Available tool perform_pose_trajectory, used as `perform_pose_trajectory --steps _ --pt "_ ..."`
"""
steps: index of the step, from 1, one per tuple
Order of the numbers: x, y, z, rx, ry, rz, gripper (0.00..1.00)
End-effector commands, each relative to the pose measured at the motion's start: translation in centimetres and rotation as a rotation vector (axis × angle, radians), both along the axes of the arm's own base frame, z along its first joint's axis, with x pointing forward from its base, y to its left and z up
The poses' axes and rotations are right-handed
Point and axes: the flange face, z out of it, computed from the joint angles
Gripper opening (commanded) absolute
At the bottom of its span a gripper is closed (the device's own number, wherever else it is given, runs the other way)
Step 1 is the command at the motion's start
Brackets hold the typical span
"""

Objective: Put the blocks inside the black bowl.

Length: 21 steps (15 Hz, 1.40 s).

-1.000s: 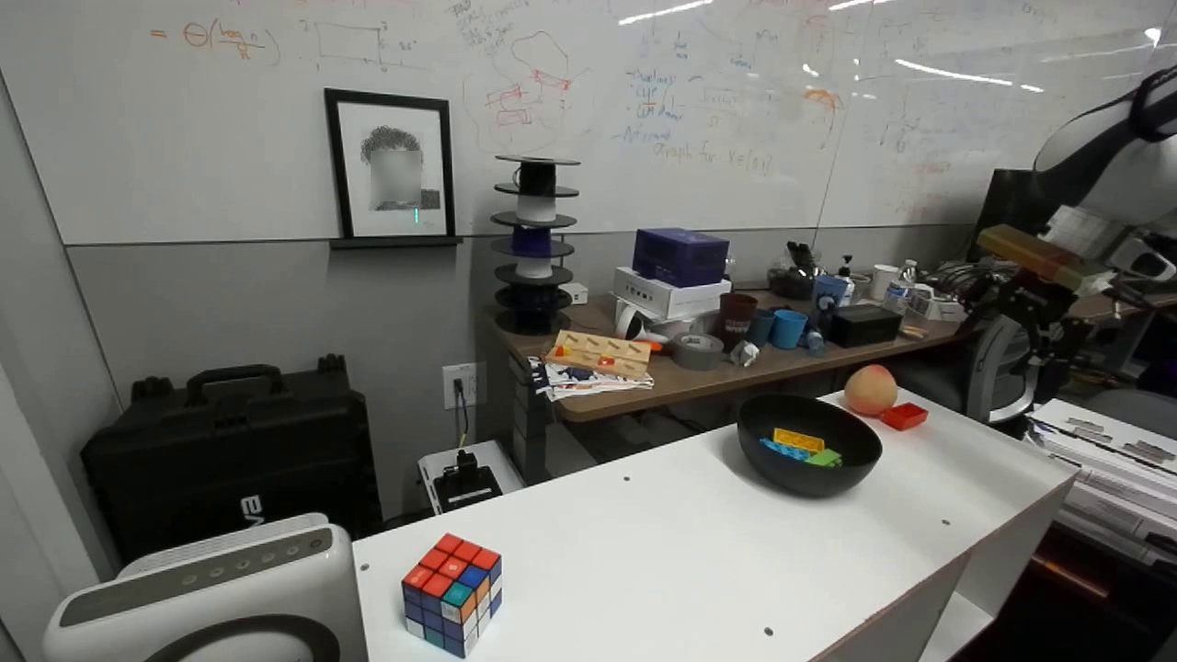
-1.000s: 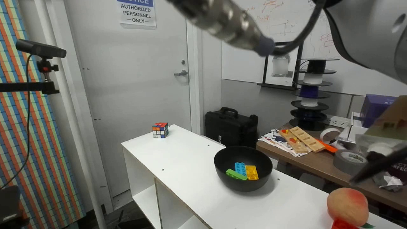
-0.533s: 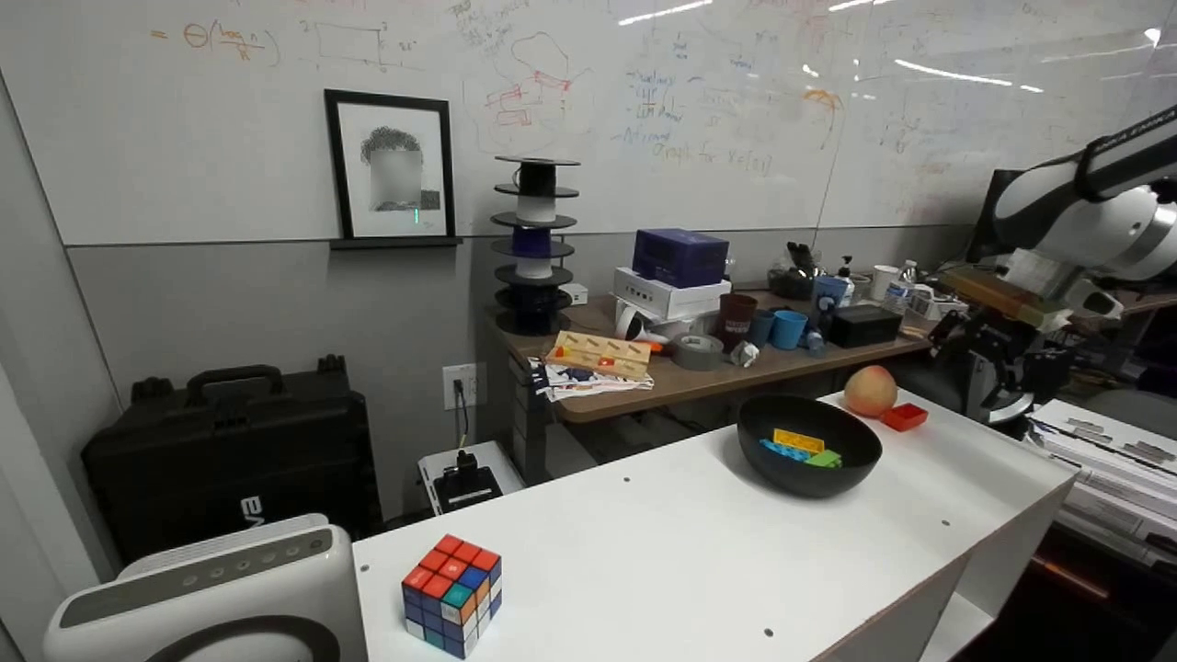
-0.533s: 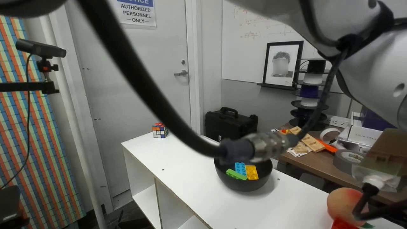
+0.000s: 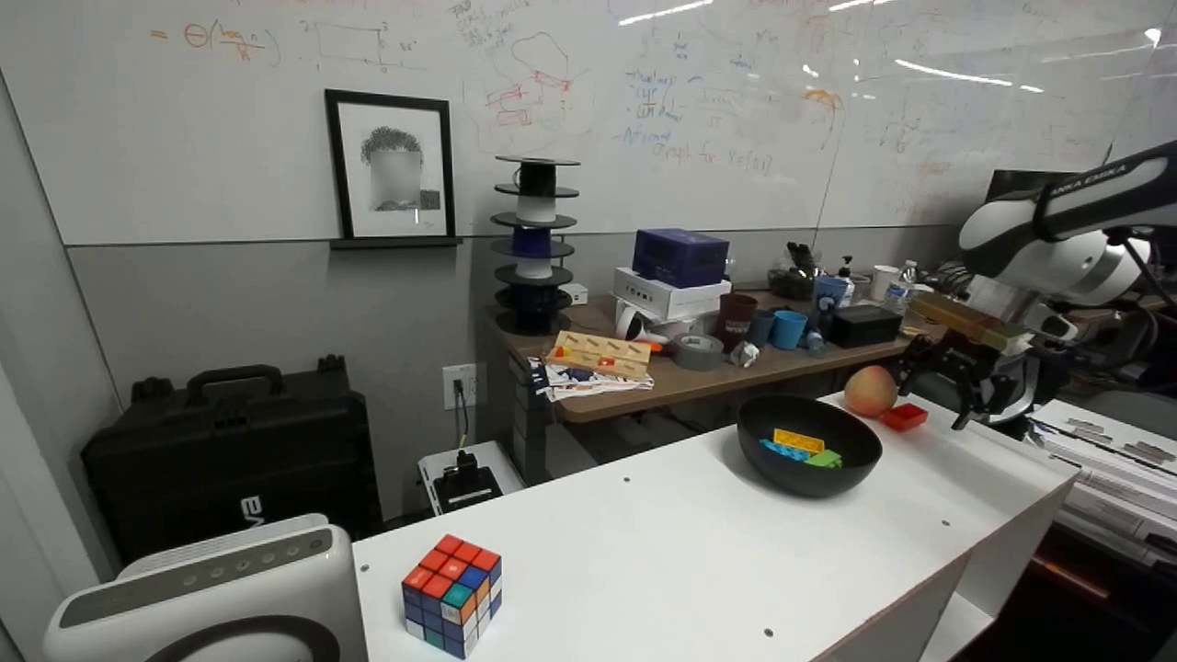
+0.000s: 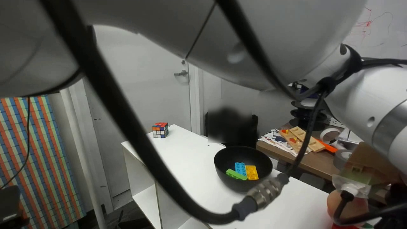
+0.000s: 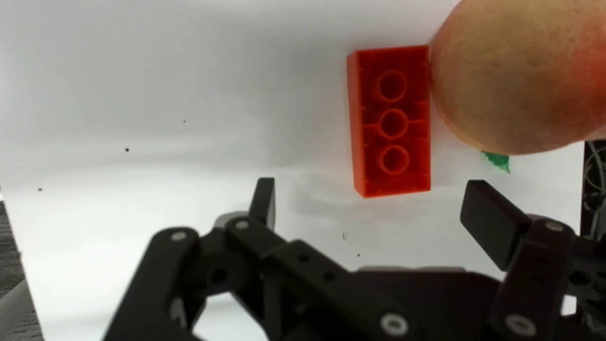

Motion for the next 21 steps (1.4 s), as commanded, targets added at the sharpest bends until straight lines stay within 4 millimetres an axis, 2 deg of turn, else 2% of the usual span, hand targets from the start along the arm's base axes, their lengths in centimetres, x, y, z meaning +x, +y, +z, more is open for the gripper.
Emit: perform_pose_trajectory --steps 1,6,7,8,13,16,21 --pt "0.9 0.6 -0.4 -0.013 0.017 0.015 1.00" --pt "1.2 1.4 -1.2 -0.028 0.030 0.037 1.00" --pt "1.3 1.7 -1.2 -0.028 0.031 0.044 0.75" --pt "1.5 1.9 -1.0 -0.030 0.029 0.055 0.75" --pt "2.0 2.2 -0.4 -0.059 0.019 0.085 0.35" --pt "1.7 1.6 -0.4 -0.073 0.021 0.077 0.13" --pt "0.9 0.3 0.4 -0.097 0.052 0.067 0.15"
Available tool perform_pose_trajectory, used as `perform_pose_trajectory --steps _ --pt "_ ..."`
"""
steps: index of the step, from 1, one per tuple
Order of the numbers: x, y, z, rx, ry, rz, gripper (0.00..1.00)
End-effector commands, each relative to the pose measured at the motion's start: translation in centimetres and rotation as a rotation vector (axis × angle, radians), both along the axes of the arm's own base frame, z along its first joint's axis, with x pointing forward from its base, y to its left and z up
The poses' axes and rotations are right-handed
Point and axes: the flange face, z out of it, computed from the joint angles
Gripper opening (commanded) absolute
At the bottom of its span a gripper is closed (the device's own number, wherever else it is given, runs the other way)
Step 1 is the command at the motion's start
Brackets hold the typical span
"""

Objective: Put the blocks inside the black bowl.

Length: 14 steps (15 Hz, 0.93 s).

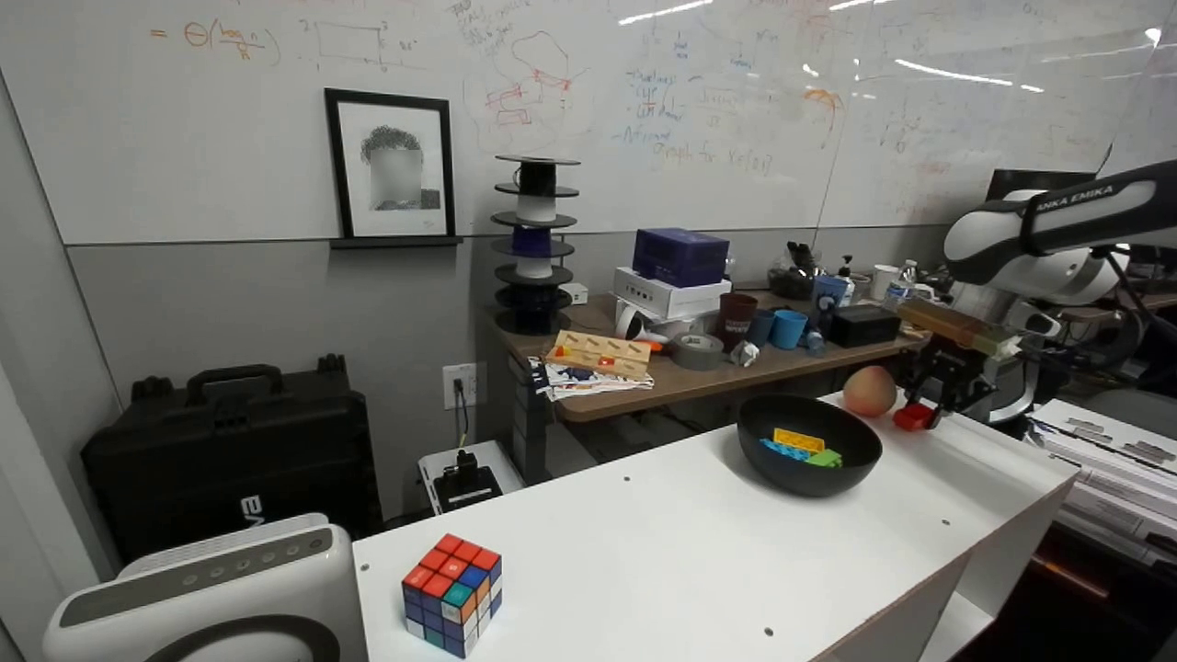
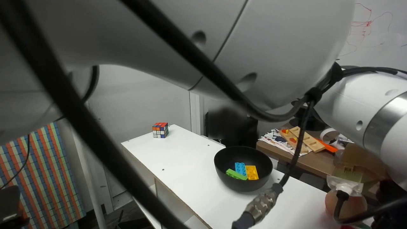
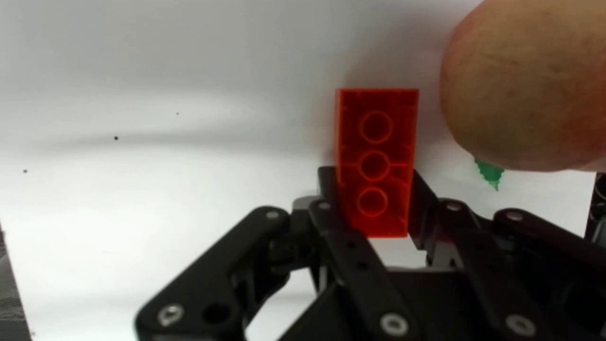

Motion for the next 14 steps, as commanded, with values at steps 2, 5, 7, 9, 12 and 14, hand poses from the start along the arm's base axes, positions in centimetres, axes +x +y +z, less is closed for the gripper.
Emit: perform_pose_trajectory --steps 2,5,7,9,12,14 --pt "-0.4 -0.9 1.2 -0.037 0.026 0.015 0.15" --pt "-0.1 0.1 1.7 -0.011 0.034 0.064 0.15" --pt "0.4 0.9 2.3 -0.031 0.036 0.086 0.15" --pt "1.0 1.7 3.3 -0.063 0.038 0.084 0.15" --pt "1.7 3.4 5.1 -0.084 0.042 0.129 0.15" --pt "2.0 4.8 6.4 -0.104 0.054 0.162 0.14"
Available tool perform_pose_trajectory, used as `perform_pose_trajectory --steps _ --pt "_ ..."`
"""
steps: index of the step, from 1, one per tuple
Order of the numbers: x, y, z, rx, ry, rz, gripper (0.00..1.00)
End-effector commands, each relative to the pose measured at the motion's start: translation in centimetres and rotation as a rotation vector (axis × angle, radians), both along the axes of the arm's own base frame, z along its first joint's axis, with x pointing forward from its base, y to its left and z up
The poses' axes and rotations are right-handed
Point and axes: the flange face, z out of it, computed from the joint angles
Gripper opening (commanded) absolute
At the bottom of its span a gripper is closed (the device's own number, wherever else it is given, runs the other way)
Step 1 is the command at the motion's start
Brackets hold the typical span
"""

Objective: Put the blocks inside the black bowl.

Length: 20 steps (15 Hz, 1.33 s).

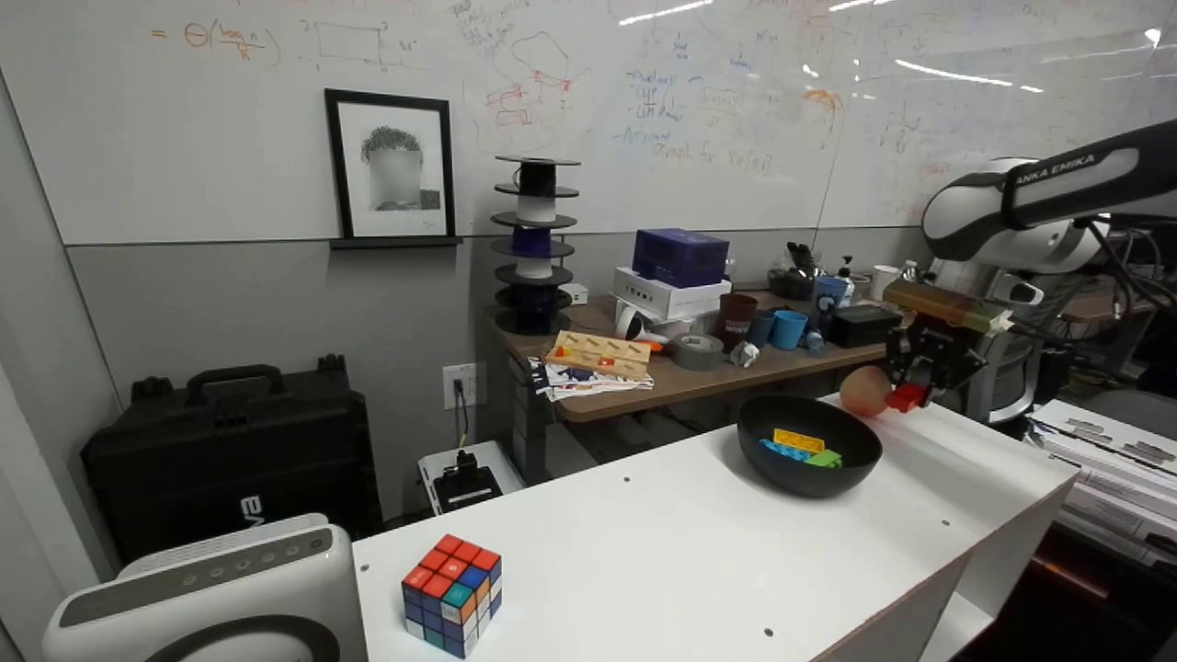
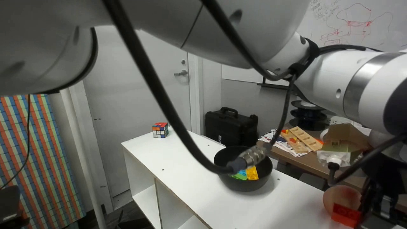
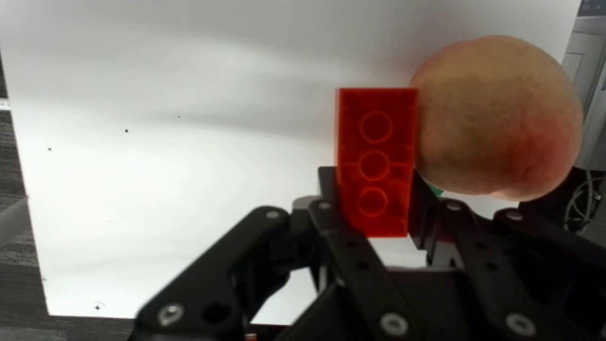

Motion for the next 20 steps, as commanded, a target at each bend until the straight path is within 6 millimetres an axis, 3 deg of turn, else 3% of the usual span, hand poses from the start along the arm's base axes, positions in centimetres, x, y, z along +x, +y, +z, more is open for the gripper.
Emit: perform_pose_trajectory --steps 1,7,12,16,20 --pt "0.0 2.1 3.2 -0.041 0.035 0.066 0.13" --pt "-1.0 6.5 5.5 -0.045 0.067 0.237 0.13" --pt "-1.6 12.5 4.9 -0.088 0.033 0.459 0.15" --pt "-1.9 18.3 4.3 -0.104 -0.114 0.611 0.14" --pt "-3.7 22.3 5.5 -0.105 -0.280 0.708 0.13"
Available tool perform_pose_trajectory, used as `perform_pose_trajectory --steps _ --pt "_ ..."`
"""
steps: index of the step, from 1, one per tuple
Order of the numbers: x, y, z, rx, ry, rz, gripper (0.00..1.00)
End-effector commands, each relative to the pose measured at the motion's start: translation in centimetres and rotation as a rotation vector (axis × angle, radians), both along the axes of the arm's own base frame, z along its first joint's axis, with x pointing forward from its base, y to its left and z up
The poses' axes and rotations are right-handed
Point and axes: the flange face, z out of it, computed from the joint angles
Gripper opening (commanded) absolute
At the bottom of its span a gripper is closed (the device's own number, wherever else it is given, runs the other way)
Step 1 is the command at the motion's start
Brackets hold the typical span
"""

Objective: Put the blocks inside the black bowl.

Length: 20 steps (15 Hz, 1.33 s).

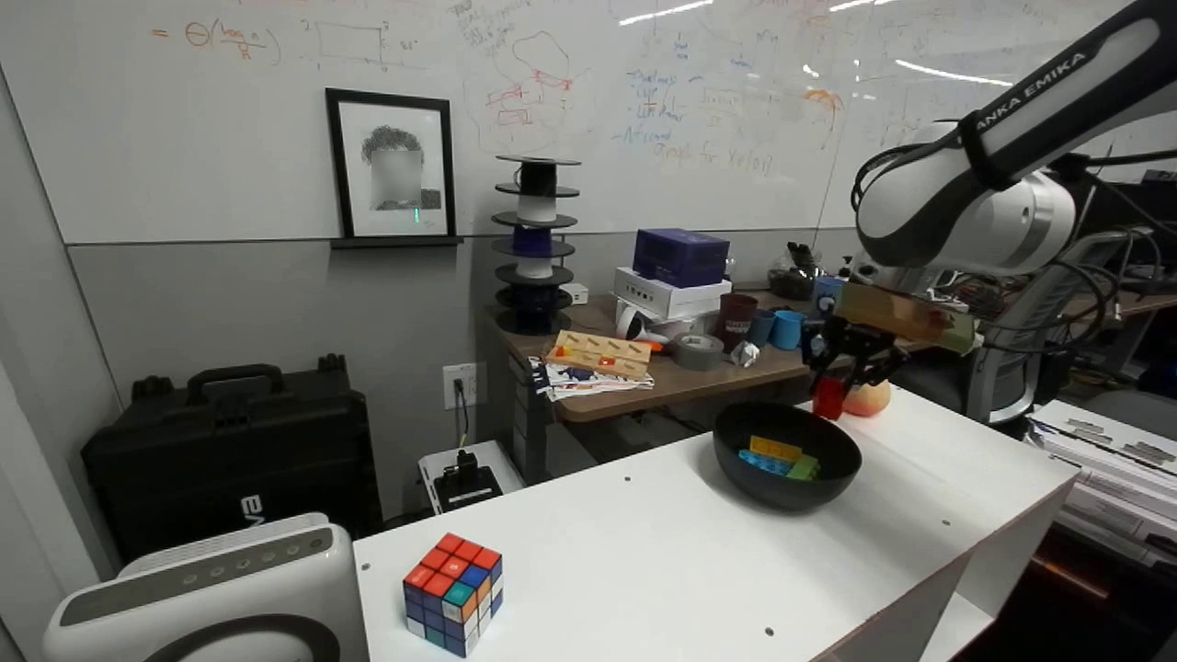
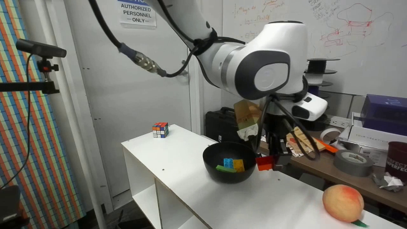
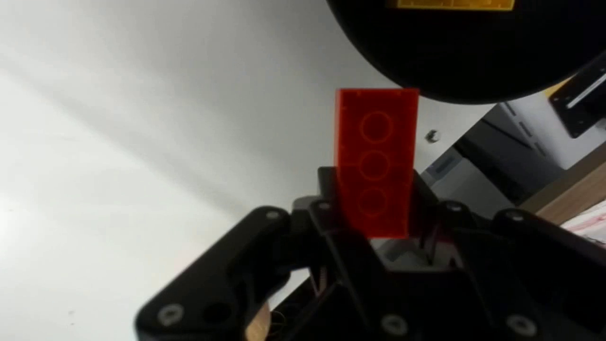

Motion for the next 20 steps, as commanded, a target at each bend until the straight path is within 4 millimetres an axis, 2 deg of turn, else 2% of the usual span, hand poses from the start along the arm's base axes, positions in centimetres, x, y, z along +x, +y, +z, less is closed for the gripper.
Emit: perform_pose_trajectory --steps 1,4,7,9,11,13,18,20 --pt "-3.2 2.7 3.1 0.038 -0.137 0.086 0.12" --pt "-5.7 4.4 5.3 0.075 -0.267 0.093 0.12" --pt "-9.2 6.3 6.9 0.099 -0.309 0.138 0.12" --pt "-11.7 7.0 6.7 0.115 -0.265 0.156 0.12" --pt "-12.6 6.8 6.0 0.126 -0.212 0.141 0.12" --pt "-12.6 6.7 5.3 0.137 -0.196 0.148 0.11" --pt "-10.9 7.4 4.5 0.209 -0.262 0.167 0.11" --pt "-10.6 7.5 3.6 0.208 -0.251 0.166 0.11"
